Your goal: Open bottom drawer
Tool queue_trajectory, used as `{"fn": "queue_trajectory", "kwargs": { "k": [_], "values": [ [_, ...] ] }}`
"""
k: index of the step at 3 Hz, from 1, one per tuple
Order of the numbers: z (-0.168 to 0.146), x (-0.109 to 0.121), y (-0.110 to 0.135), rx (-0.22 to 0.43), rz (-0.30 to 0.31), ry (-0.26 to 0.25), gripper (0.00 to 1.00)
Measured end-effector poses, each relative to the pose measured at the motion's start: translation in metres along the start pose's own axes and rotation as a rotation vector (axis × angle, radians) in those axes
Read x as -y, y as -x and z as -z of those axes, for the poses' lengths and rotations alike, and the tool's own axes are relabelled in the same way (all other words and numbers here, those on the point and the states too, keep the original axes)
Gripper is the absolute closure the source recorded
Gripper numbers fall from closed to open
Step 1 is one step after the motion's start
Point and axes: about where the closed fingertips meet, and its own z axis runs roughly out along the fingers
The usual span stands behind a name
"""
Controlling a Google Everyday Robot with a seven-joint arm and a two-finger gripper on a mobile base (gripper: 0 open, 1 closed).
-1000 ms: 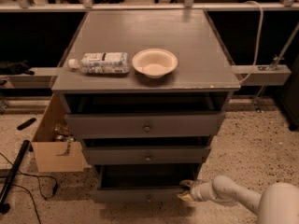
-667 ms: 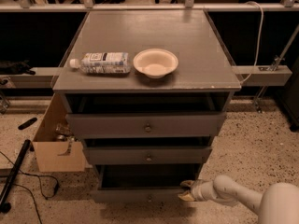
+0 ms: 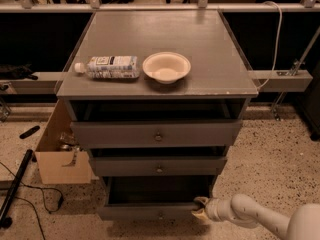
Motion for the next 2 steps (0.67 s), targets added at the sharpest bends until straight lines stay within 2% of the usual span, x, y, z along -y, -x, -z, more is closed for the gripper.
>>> {"fn": "queue_trajectory", "kwargs": {
  "k": [1, 2],
  "values": [
    [0.0001, 0.0, 0.0002, 0.0, 0.0, 0.0, 0.51],
    [0.0001, 0.0, 0.0002, 0.0, 0.0, 0.0, 0.28]
  ]
}}
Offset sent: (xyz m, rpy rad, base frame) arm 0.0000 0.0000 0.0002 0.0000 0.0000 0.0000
